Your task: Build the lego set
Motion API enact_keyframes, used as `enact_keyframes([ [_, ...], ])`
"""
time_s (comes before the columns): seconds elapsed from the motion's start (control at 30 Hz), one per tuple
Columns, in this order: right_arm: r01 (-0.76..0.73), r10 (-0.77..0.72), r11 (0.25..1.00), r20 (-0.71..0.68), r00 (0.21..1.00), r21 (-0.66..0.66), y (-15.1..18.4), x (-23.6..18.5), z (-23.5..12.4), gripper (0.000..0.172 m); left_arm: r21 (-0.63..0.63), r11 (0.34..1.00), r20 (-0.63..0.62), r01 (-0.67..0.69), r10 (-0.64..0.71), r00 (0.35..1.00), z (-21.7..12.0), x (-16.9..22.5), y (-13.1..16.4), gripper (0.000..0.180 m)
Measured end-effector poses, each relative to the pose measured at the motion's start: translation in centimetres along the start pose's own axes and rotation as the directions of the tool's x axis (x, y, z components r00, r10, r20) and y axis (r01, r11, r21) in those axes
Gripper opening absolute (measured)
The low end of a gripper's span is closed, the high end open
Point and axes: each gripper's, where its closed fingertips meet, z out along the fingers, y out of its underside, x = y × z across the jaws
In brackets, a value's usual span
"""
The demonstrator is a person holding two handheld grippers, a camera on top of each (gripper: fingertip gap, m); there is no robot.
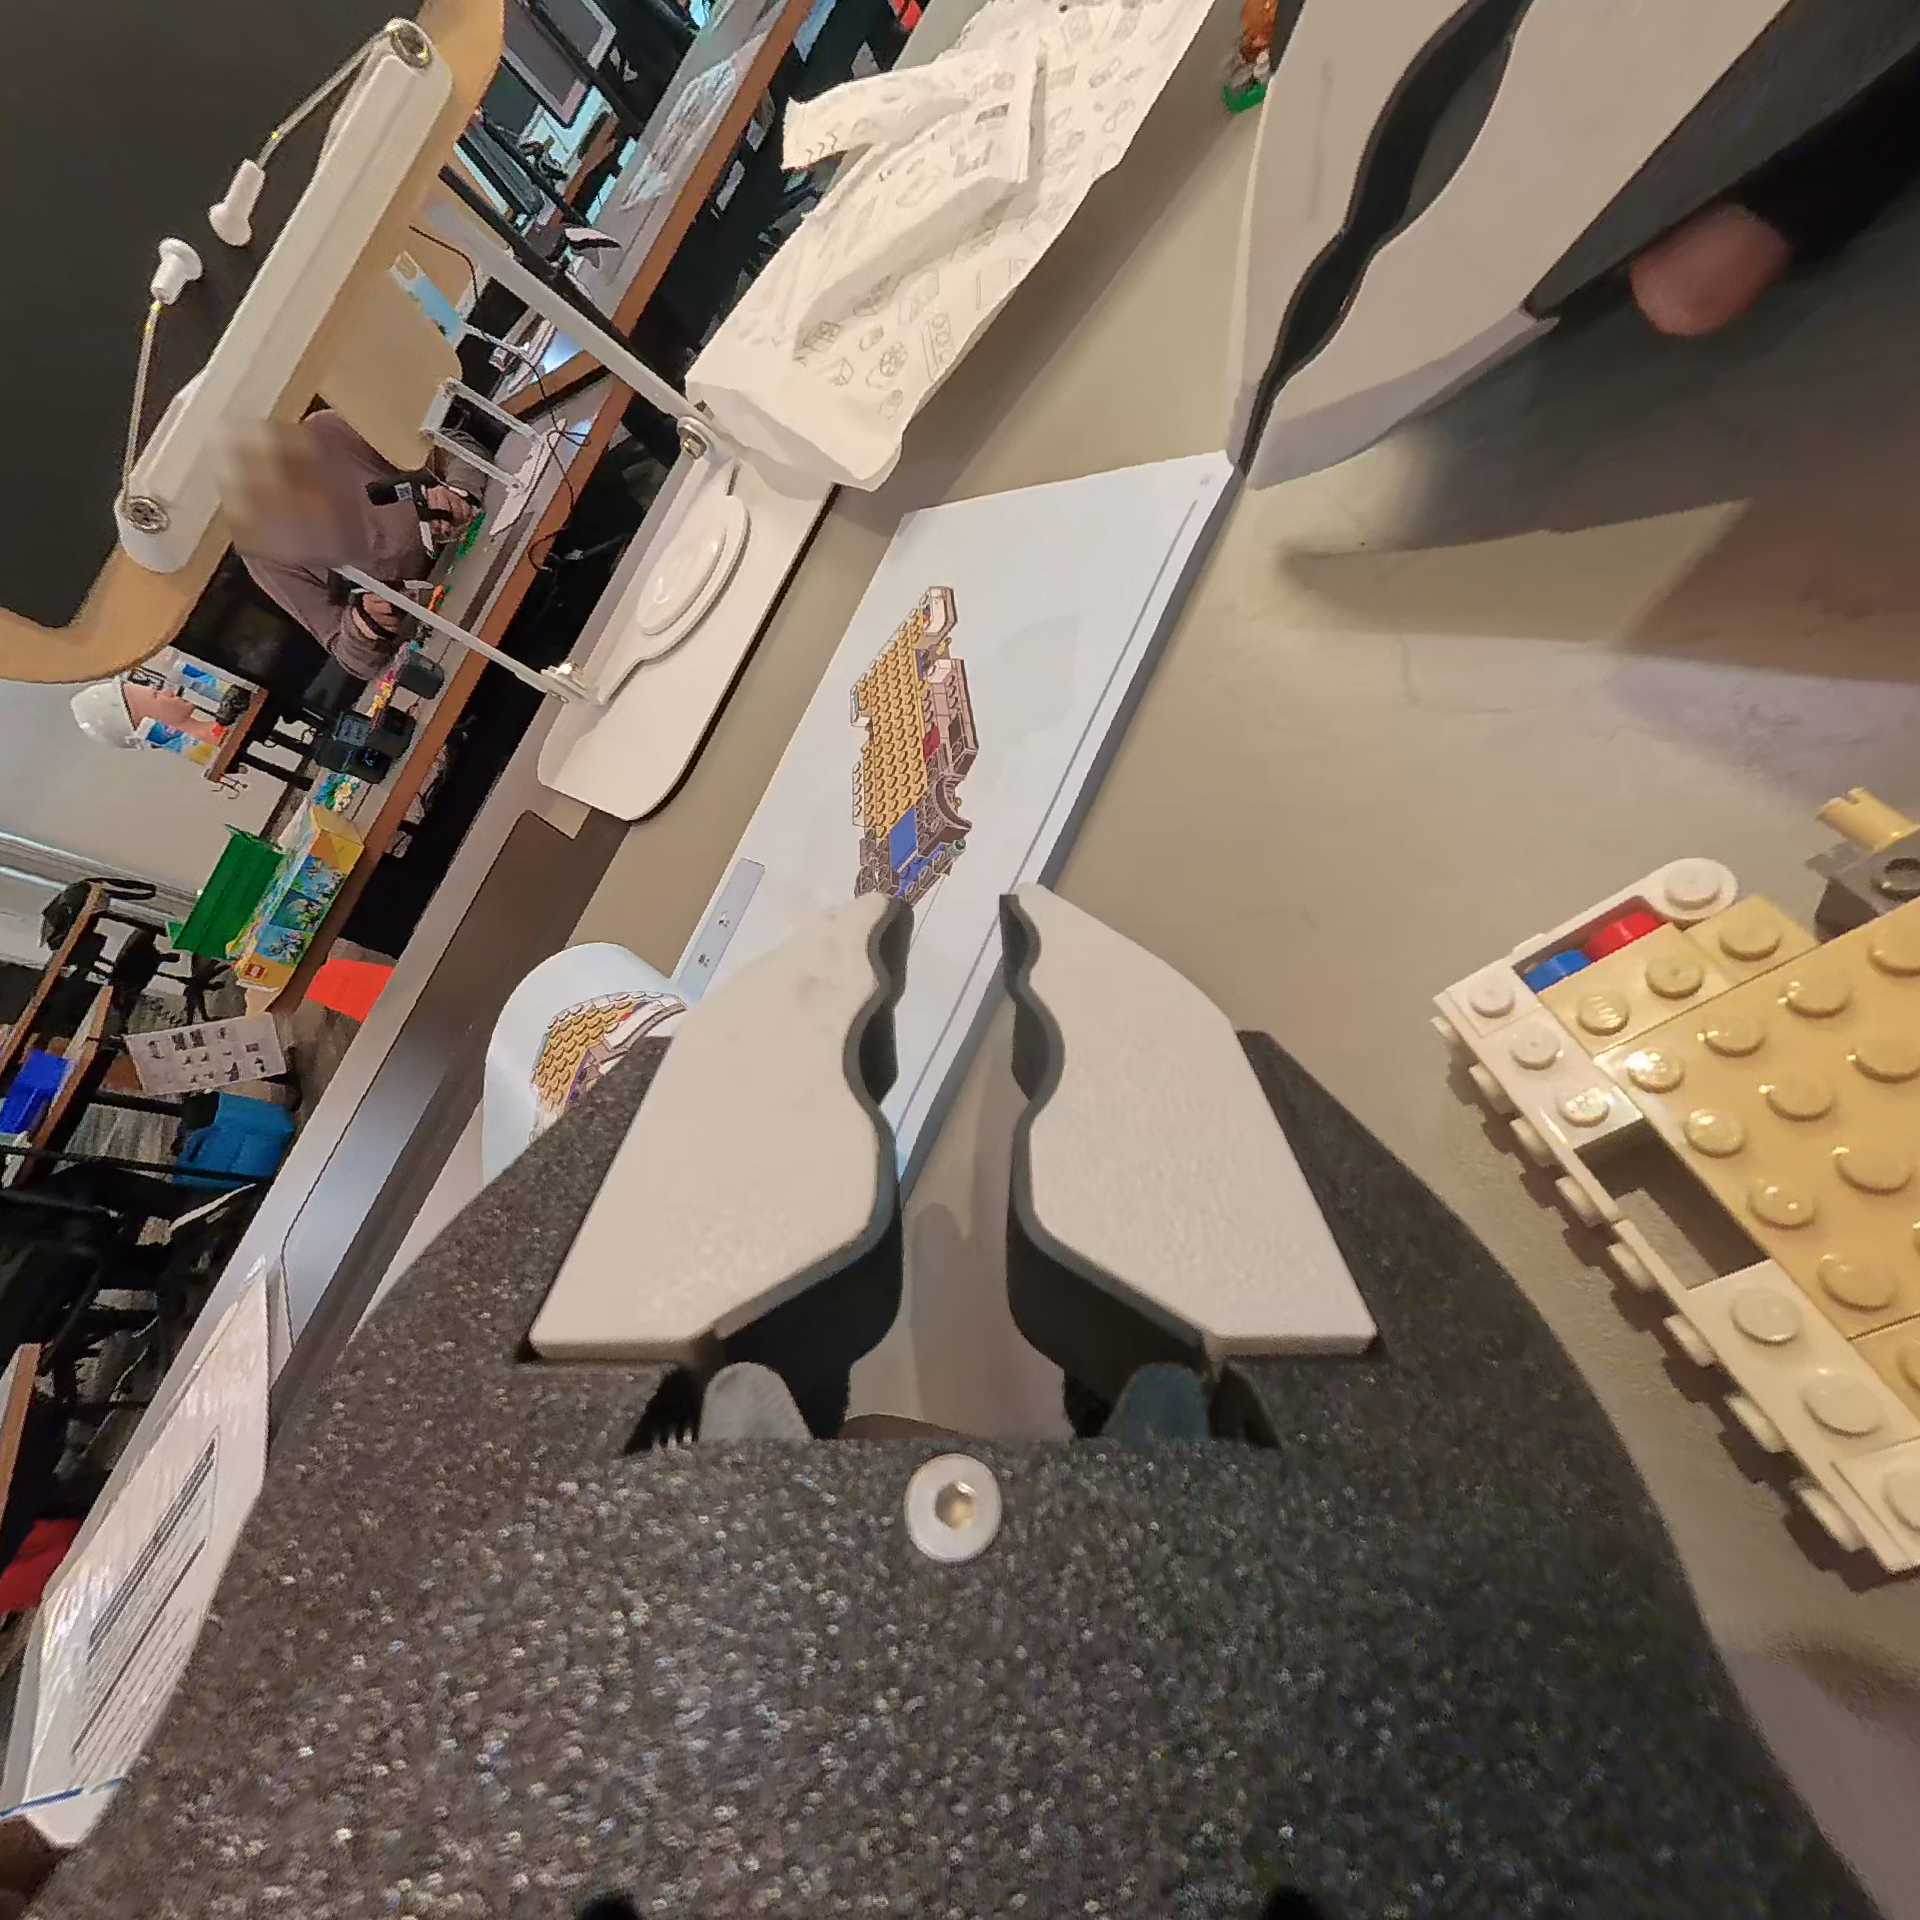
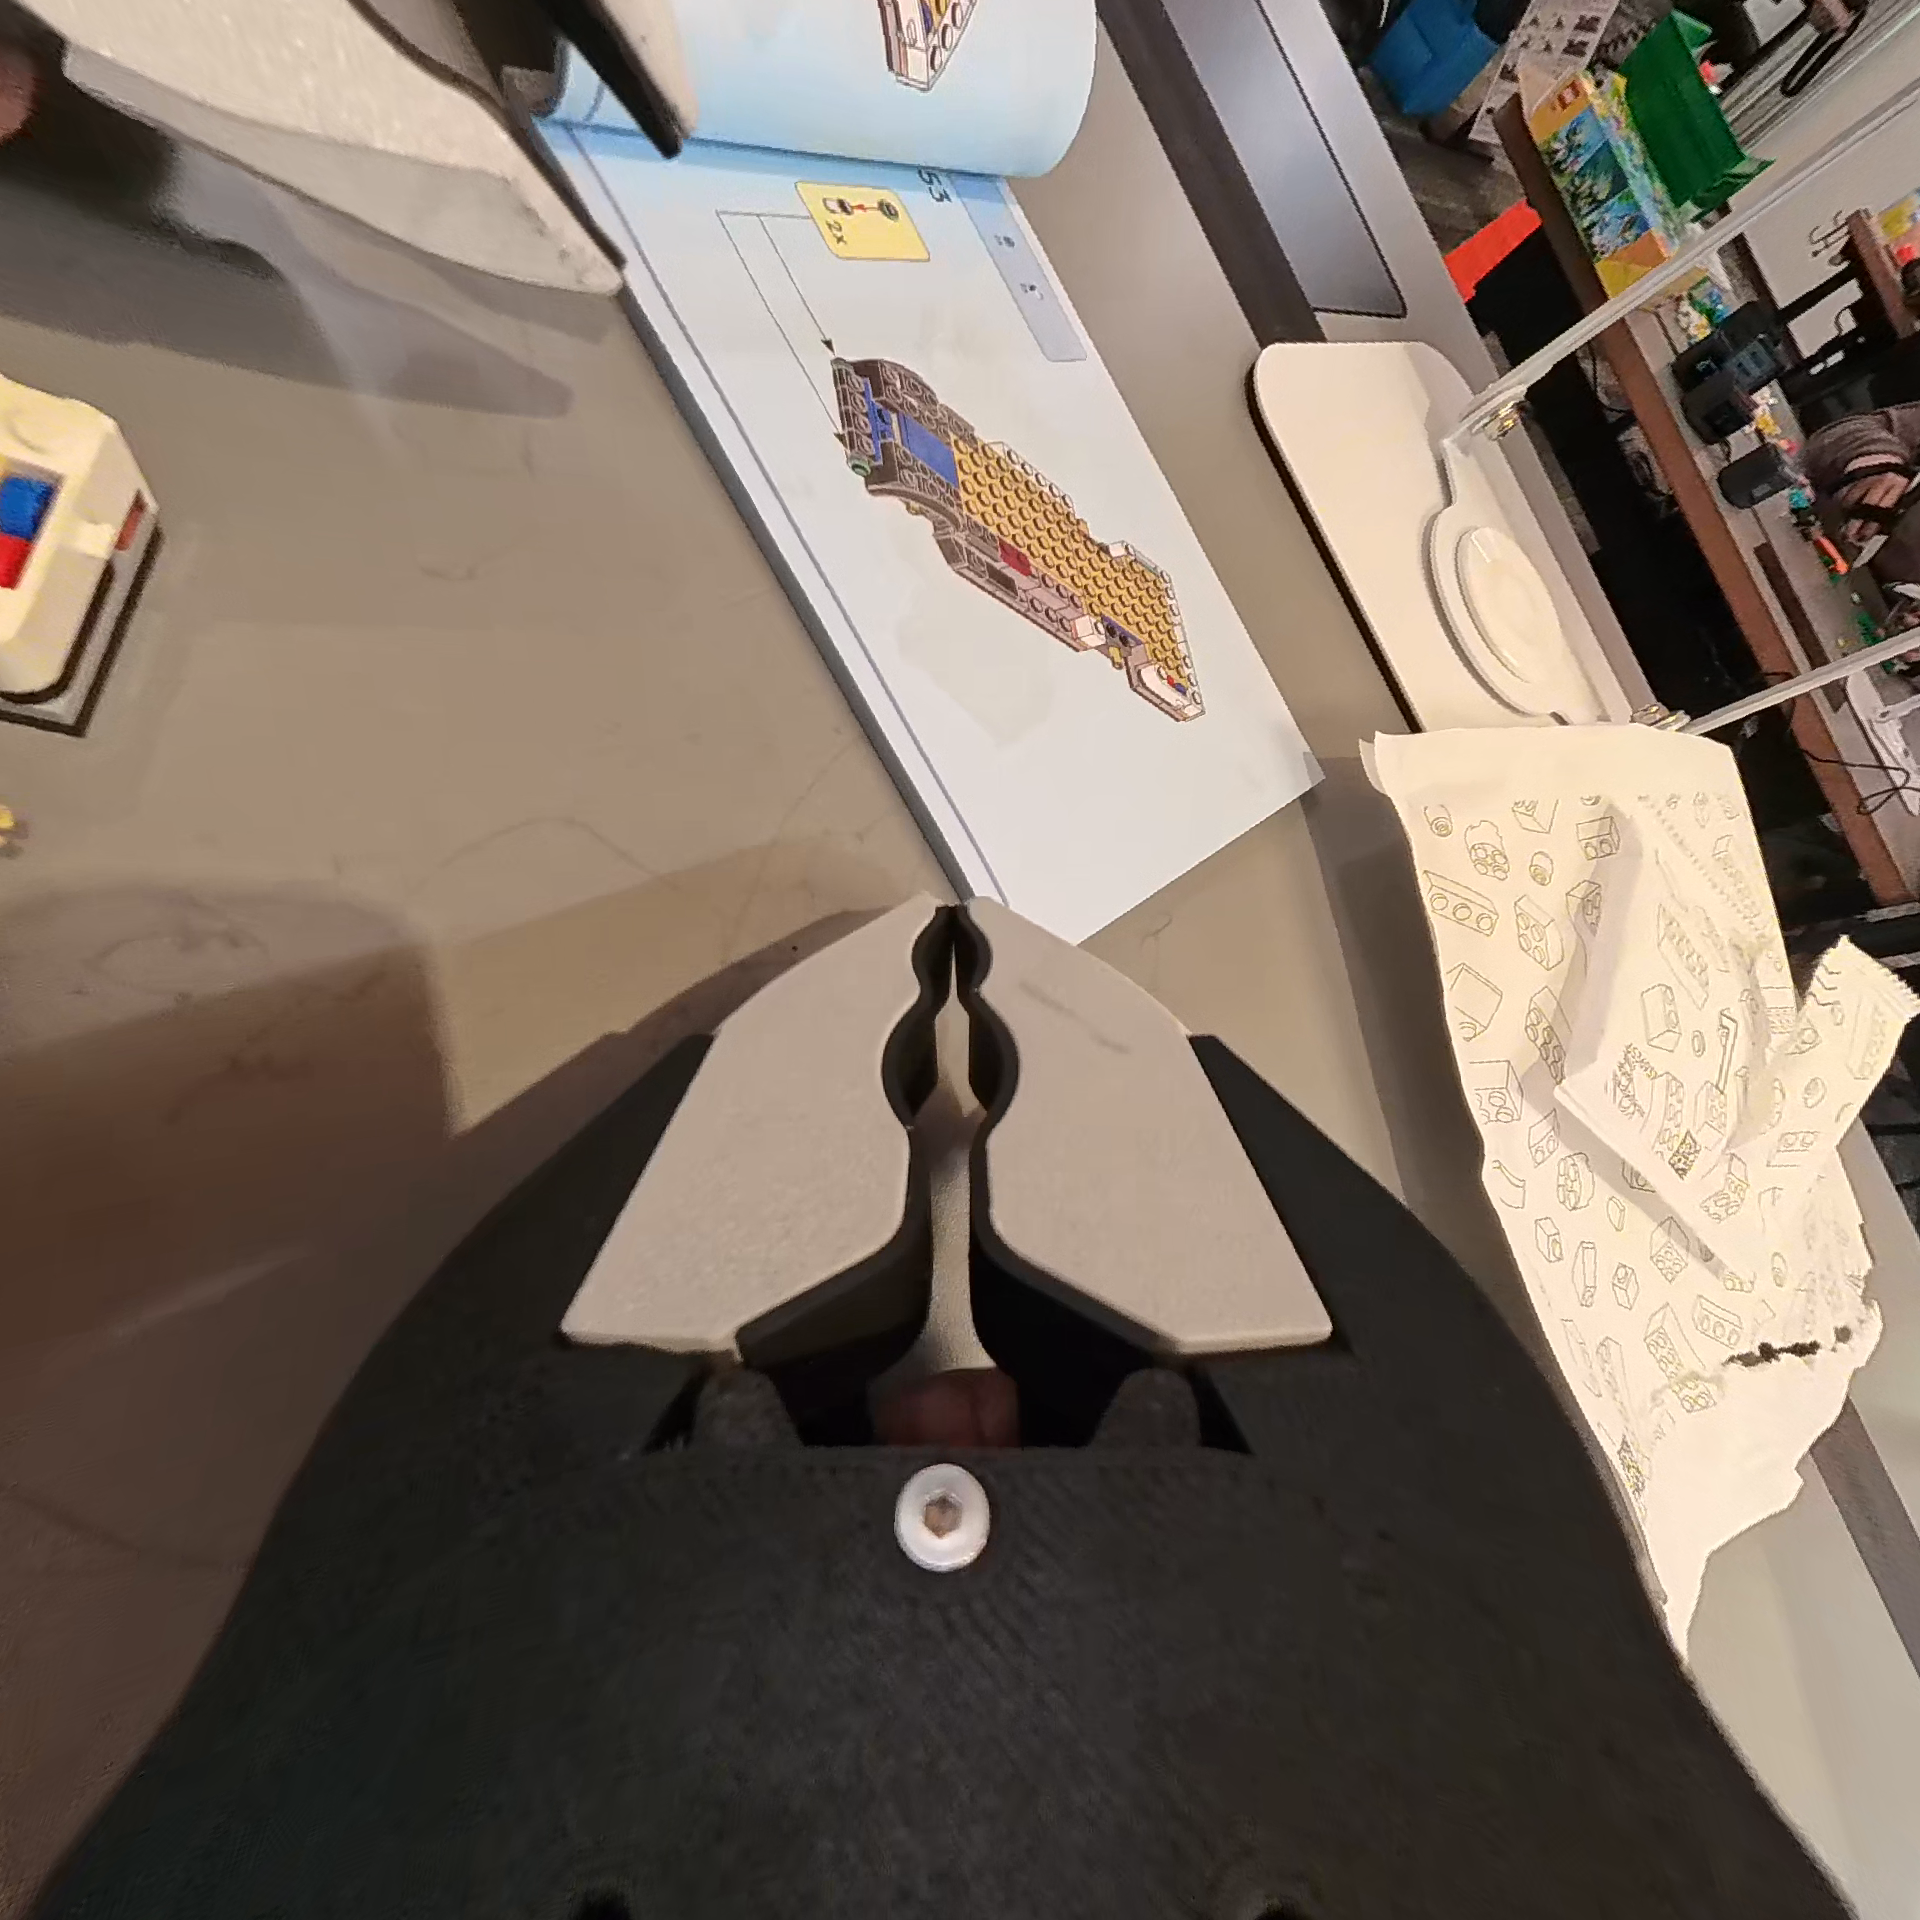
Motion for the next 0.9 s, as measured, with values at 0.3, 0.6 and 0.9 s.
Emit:
enact_keyframes([
  [0.3, 0.022, -0.022, 1.000, -0.009, 1.000, 0.009, 0.0, -0.4, -0.5, 0.002, 0.004, 1.000, -0.009, -0.008, 0.008, 1.000, -0.1, 0.2, 0.0, 0.017],
  [0.6, 0.027, -0.045, 0.987, -0.114, 0.992, -0.160, 4.1, 4.8, -14.6, 0.026, -0.003, 0.998, 0.034, -0.062, 0.062, 0.998, -0.2, 0.3, 0.1, 0.017],
  [0.9, 0.001, -0.013, 0.701, -0.012, 1.000, -0.714, 29.6, 16.6, -29.8, 0.038, -0.031, 0.997, 0.019, -0.074, 0.075, 0.997, 0.1, 0.5, 0.4, 0.018],
])
